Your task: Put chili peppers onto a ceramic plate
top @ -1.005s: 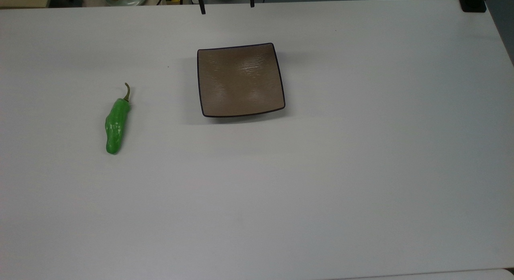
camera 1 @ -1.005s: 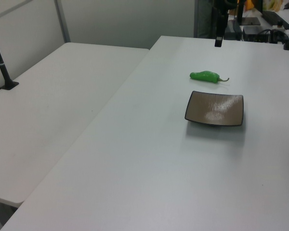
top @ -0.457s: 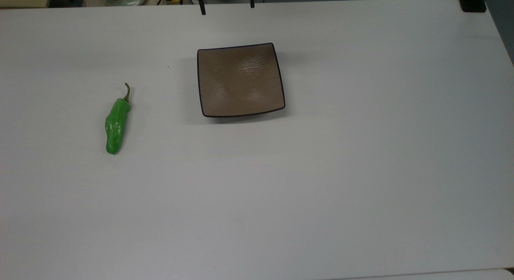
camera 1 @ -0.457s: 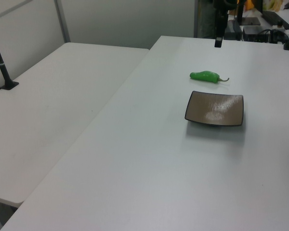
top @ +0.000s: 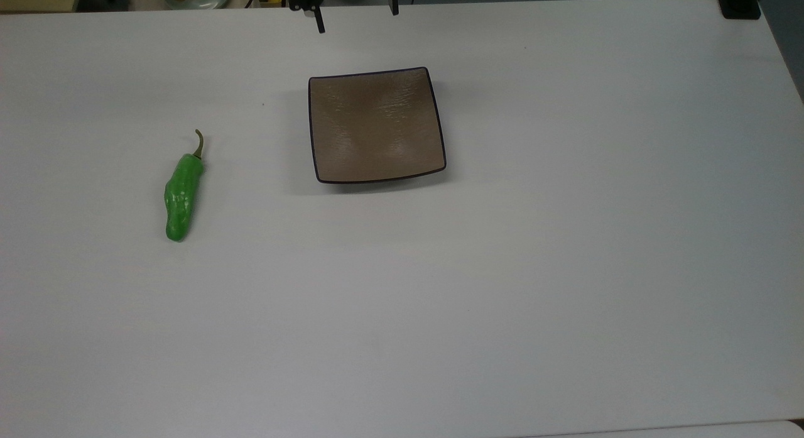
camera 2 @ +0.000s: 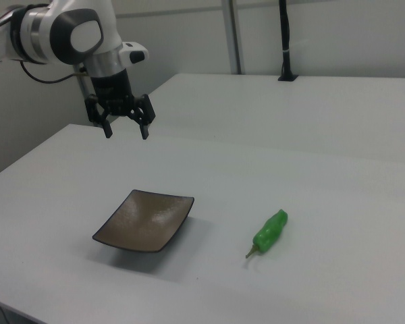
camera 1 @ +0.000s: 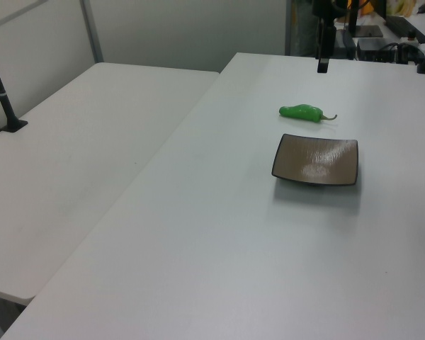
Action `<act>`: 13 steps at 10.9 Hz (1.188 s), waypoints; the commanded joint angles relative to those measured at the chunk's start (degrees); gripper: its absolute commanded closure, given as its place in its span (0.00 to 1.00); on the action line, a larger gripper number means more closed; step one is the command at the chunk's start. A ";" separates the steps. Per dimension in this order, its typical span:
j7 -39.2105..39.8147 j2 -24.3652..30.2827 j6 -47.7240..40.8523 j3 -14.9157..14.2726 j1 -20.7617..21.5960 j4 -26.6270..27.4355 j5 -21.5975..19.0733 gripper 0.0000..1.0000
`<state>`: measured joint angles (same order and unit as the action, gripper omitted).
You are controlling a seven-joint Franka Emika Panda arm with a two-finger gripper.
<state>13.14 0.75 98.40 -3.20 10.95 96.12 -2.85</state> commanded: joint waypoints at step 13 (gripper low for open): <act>4.08 -11.55 10.13 -1.63 -17.62 -6.12 1.62 0.00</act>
<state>15.14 -7.17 105.64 -4.94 -3.85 91.52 -1.88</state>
